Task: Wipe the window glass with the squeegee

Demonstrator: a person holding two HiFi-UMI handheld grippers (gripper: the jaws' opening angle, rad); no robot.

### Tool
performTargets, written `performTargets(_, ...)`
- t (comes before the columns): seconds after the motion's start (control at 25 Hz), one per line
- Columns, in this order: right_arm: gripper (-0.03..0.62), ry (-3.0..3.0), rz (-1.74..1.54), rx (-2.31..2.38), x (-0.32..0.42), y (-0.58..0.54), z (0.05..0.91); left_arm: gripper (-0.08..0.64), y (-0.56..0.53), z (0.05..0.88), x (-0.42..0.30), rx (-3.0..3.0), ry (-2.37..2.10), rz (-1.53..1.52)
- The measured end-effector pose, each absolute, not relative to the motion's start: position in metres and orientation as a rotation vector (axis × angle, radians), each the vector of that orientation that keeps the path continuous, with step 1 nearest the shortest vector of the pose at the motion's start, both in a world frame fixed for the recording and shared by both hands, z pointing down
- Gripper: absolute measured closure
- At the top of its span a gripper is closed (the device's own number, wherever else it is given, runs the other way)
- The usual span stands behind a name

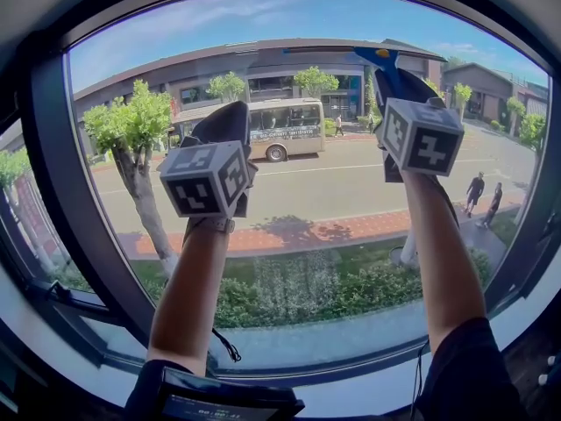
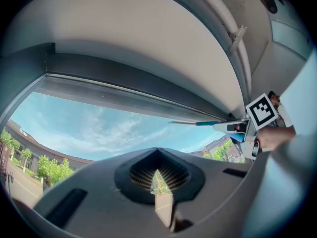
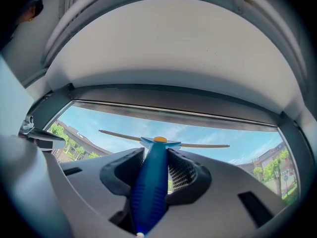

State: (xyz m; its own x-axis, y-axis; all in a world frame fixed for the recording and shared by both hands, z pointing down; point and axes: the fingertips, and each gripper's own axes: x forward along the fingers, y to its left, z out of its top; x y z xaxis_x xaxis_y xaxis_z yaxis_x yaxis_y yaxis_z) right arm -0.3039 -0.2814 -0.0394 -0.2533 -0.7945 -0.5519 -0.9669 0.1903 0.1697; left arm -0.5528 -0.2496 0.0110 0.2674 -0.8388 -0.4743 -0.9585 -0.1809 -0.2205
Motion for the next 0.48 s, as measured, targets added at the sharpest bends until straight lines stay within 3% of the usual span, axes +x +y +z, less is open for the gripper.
performTargets(0.48,0.449,2.151,0.725,-1.657,-0.309,-0.281,-0.013,0.56,-0.255,0.028,-0.56,-2.091,1.629,0.333)
